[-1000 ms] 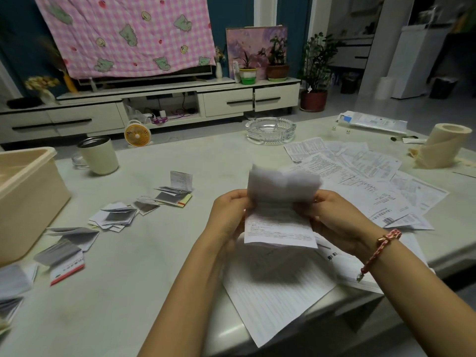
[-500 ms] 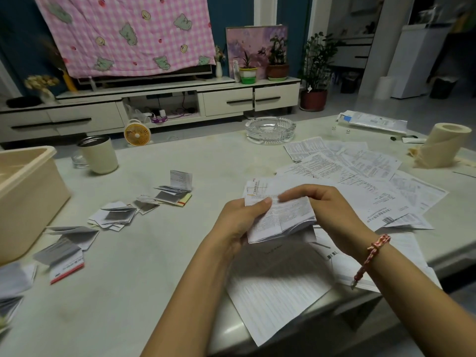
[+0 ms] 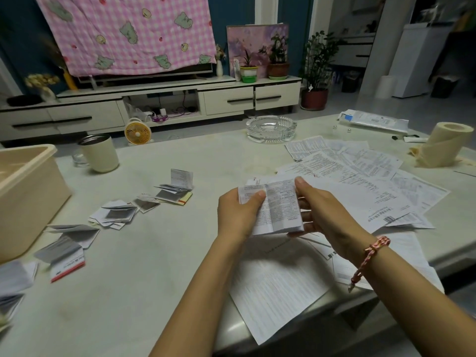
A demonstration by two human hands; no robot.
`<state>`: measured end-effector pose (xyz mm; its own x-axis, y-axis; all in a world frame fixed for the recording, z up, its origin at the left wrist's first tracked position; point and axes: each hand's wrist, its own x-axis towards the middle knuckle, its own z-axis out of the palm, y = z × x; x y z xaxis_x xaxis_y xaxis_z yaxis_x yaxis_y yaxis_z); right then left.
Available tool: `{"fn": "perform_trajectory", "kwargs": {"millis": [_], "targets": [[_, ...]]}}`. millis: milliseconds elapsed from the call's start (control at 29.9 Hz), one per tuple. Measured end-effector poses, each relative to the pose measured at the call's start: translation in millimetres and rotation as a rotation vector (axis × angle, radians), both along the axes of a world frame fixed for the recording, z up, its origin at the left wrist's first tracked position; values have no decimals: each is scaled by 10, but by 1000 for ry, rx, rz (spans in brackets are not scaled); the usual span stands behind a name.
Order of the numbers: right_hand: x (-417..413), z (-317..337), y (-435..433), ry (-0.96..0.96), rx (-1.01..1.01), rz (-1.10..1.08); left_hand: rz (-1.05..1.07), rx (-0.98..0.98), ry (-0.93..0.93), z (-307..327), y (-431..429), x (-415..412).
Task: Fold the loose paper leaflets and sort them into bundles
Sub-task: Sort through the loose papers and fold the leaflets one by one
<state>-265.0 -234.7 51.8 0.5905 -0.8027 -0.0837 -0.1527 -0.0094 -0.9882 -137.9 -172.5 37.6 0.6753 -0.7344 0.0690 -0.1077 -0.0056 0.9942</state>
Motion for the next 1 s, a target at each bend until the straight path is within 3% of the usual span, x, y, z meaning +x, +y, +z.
{"fn": "perform_trajectory", "kwargs": {"millis": [167, 368, 435, 536, 636, 736, 870, 1004], "targets": [[27, -106, 17, -22, -149, -33, 2, -46, -46, -12, -39, -131], [62, -119, -31, -174, -124, -109, -92, -110, 512, 13, -49, -149], [82, -128, -48, -196, -113, -120, -51, -127, 456, -2, -81, -150], [110, -145, -75, -124, -161, -119, 87, -106, 30, -60, -108, -134], [139, -160, -86, -134, -139, -181, 97, -124, -152, -83, -101, -152], [154, -180, -99, -138, -153, -232, 55, -96, -95, -104, -118, -188], [192, -240, -84, -88, -376, -248, -17, -85, 147, -94, -82, -166], [255, -251, -45, -148, -418, -301, 57, -129, 74, -77, -110, -157]]}}
